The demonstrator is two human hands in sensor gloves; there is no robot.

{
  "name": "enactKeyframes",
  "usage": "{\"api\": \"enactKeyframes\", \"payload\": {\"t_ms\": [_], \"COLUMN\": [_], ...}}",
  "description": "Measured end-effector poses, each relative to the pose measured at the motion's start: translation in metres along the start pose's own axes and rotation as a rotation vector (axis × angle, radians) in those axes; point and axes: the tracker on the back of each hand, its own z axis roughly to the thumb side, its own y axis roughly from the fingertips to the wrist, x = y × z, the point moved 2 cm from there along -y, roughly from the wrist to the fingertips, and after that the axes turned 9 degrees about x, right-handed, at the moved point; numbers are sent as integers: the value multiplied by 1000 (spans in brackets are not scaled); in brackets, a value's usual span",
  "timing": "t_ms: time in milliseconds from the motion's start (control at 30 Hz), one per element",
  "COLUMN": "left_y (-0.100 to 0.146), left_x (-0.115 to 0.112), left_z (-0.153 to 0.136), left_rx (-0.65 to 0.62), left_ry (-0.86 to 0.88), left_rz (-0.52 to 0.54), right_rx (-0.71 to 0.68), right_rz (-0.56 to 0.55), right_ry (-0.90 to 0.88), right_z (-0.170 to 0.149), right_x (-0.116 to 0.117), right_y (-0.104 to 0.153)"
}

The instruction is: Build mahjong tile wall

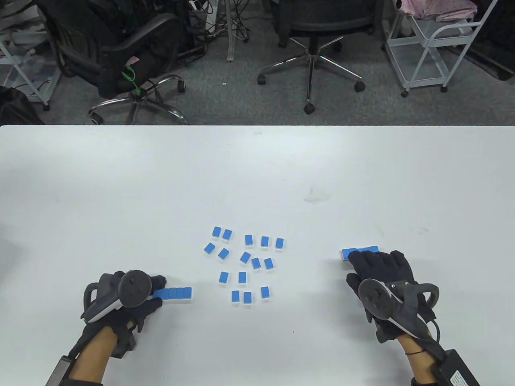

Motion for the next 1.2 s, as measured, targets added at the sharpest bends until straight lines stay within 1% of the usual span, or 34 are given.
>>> {"api": "enactKeyframes", "payload": {"t_ms": [167, 300, 367, 400, 467, 533, 600, 700, 767, 867, 900, 1000, 1133, 1200], "left_y": [0, 1, 4, 5, 5, 2, -5, -24, -39, -63, -68, -85, -98, -99], "left_x": [0, 4, 10, 13, 24, 34, 43, 52, 53, 49, 47, 35, 22, 21], "left_z": [0, -5, -13, -17, -26, -26, -13, 23, 46, 81, 89, 115, 131, 137], "left_rx": [1, -5, 3, 10, 42, 42, 25, -26, -42, -76, -82, -97, -103, -113], "left_ry": [1, 9, 35, 49, 111, 182, 200, 77, -9, -162, -198, -347, -403, -461], "left_rz": [-3, -64, -89, -85, -45, -22, 14, 2, -12, -18, -23, -51, -62, -11], "right_rx": [0, 1, 7, 9, 17, 18, 18, 26, 31, 41, 42, 40, 38, 37], "right_rz": [2, 5, 5, 5, 0, -5, -10, -2, 2, 6, 6, 8, 10, 11], "right_ry": [1, 3, 3, 2, -4, -6, -4, -9, -8, -13, -14, -8, -8, -8], "right_z": [0, 0, -1, -1, -2, -1, -1, -4, -6, -8, -8, -8, -9, -9], "right_x": [0, 0, 0, 0, -2, -3, -3, -2, -2, -1, -1, -1, -1, -1], "right_y": [0, 0, 0, 0, 0, -1, -2, -1, -1, -3, -3, -3, -3, -3]}}
